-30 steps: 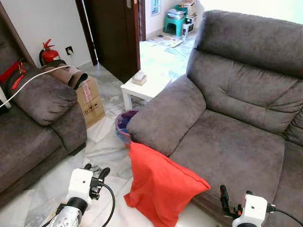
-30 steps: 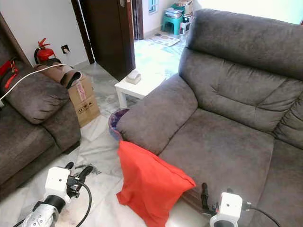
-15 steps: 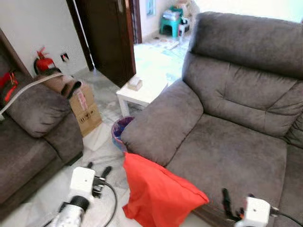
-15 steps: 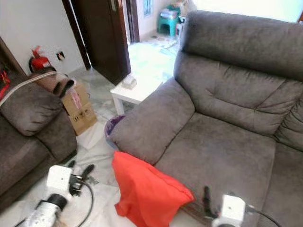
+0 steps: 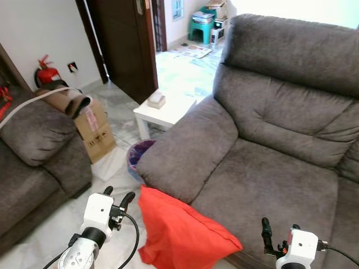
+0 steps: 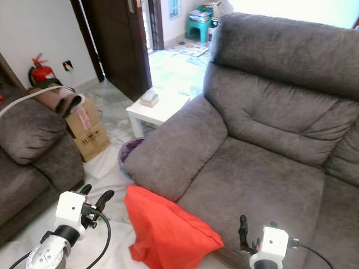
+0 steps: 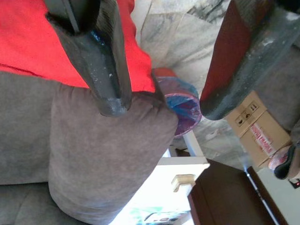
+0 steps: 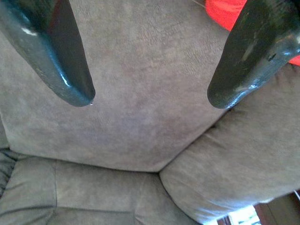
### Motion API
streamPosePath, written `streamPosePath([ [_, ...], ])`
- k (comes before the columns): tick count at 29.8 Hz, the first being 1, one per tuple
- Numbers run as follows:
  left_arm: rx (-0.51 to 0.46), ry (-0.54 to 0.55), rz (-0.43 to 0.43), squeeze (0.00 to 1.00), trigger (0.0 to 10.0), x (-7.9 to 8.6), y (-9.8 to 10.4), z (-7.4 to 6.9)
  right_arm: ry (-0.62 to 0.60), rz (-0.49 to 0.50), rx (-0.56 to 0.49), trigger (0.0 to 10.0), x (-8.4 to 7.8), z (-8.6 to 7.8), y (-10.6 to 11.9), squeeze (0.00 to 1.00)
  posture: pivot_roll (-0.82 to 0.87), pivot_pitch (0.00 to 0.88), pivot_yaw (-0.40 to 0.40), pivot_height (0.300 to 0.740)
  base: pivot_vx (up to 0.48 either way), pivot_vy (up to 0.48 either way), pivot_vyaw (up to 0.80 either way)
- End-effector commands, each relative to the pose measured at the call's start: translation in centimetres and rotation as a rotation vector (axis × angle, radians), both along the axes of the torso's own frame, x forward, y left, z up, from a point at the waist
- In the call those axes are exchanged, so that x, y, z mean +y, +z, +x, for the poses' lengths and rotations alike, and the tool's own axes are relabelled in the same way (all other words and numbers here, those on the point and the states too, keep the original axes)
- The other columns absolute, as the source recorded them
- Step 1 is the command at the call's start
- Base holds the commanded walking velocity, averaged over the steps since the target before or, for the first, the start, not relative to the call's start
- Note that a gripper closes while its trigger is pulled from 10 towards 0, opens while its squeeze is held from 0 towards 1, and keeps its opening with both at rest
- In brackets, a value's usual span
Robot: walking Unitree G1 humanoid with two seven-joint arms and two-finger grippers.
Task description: Move the pillow to the sofa from floor
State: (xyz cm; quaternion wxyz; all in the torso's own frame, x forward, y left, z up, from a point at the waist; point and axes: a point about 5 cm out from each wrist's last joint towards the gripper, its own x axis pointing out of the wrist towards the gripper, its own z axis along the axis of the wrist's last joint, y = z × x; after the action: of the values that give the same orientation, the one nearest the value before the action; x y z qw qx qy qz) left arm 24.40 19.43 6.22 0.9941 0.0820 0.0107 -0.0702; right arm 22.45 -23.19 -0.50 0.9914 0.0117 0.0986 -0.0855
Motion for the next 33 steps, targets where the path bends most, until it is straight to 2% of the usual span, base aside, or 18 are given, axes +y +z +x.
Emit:
streamPosePath([
  [1,0.003,0.006,0.004,0.0,10.0,0.46,0.04,-0.28,0.011,0.01,-0.012,10.0,0.38,0.11,0.17,0.0,-0.02,0.102,0.043,0.74,0.0,0.0,0.0],
  [10,0.002,-0.008,0.005,0.0,10.0,0.05,0.02,-0.35,0.015,0.021,0.019,10.0,0.46,0.36,0.04,0.0,-0.02,0.102,0.042,0.73,0.0,0.0,0.0],
  [14,0.005,-0.008,0.005,0.0,10.0,0.06,-0.06,-0.24,0.028,0.022,-0.021,10.0,0.56,0.31,0.4,0.0,-0.02,0.102,0.044,0.72,0.0,0.0,0.0],
  [23,0.004,-0.01,0.005,0.0,10.0,0.04,-0.06,-0.22,0.045,0.015,0.016,10.0,0.9,0.16,0.05,0.0,-0.03,0.095,0.046,0.72,0.0,0.0,0.0],
  [26,0.004,-0.017,0.006,0.0,10.0,-0.19,-0.05,-0.25,0.042,0.006,0.022,10.0,0.85,0.17,-0.01,0.0,-0.03,0.089,0.049,0.7,0.0,0.0,0.0],
  [33,0.002,-0.027,0.009,0.0,10.0,-0.25,0.04,-0.03,0.056,0.008,-0.006,10.0,0.9,0.2,0.29,0.0,-0.03,0.077,0.052,0.7,0.0,0.0,0.0],
])
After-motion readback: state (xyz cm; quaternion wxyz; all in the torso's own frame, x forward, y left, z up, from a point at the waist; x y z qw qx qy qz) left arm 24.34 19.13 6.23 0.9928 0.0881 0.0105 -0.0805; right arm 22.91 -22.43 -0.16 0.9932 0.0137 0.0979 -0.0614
